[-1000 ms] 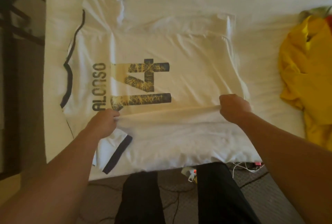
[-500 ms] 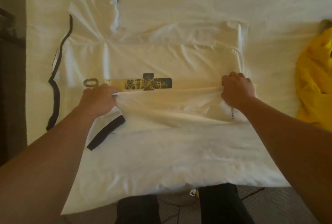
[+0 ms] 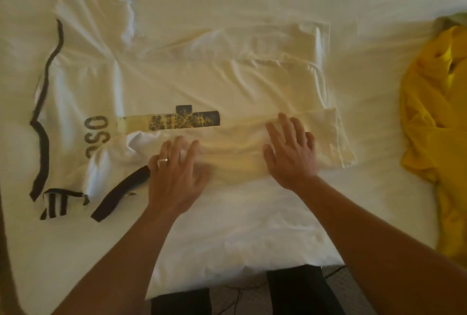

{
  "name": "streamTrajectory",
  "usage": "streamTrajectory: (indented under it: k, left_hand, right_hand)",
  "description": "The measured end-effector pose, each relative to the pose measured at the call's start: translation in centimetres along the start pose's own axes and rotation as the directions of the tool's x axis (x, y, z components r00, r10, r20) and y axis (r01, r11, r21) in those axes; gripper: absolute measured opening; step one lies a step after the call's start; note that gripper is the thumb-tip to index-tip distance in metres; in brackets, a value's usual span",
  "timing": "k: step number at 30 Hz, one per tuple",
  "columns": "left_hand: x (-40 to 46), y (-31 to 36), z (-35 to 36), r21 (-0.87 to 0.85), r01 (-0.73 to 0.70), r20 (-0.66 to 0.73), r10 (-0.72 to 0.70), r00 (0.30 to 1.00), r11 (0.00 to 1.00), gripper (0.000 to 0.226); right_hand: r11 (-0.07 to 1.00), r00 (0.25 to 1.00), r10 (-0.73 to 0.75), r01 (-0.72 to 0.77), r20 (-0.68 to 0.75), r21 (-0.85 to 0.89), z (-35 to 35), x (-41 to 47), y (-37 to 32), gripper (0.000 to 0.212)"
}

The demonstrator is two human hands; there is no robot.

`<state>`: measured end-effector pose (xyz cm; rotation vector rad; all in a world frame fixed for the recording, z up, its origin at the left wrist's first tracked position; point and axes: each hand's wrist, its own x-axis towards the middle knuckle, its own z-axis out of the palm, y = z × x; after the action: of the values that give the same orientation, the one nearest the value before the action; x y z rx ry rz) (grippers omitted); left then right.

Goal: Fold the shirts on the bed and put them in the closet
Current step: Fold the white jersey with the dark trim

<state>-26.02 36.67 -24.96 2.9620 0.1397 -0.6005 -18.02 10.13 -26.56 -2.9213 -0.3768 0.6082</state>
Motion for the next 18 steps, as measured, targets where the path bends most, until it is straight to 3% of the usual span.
streamTrajectory:
  k: [3, 8, 10, 13, 16, 18]
  left_hand:
    - [0.1, 0.6, 2.2, 0.031, 0.057, 0.079, -0.06, 0.995, 0.998, 0.08]
    - [0.2, 0.5, 2.3, -0.064, 0.07, 0.097, -0.064, 0.993, 0.995, 0.082]
    - [-0.2, 0.4, 1.2, -0.115, 0.086, 0.026, -0.083, 0.996, 0.99, 0.077]
    - [-1.9, -0.6, -0.5, -0.119, 0.151, -0.19, -0.172, 0.967, 0.981, 0.064]
    - [-4.5, -3.6, -1.0, -0.164, 0.34, -0.321, -0.376, 0.869, 0.926, 0.062]
    - [-6.4, -6.5, -1.0, -0.17, 0.43, -0.283, -0.462, 0.84, 0.886, 0.07]
  right_hand:
    - [0.996, 0.994, 0.086, -0.085, 0.073, -0.019, 1.8, -0.1, 3.7, 0.067]
    - [0.996, 0.992, 0.072, -0.066, 0.106, -0.065, 1.7, 0.2, 5.6, 0.072]
    - [0.994, 0.99, 0.098, -0.093, 0.101, -0.052, 1.2, 0.2, 4.4, 0.072]
    - [0.993, 0.993, 0.108, -0.105, 0.048, -0.047, 0.0, -0.3, 0.9, 0.068]
    - [0.998, 0.998, -0.047, 0.048, 0.029, -0.047, -0.5, -0.5, -4.7, 0.063]
    - [0.982, 0.981, -0.191, 0.191, 0.033, -0.009, -0.1, -0.4, -9.6, 0.054]
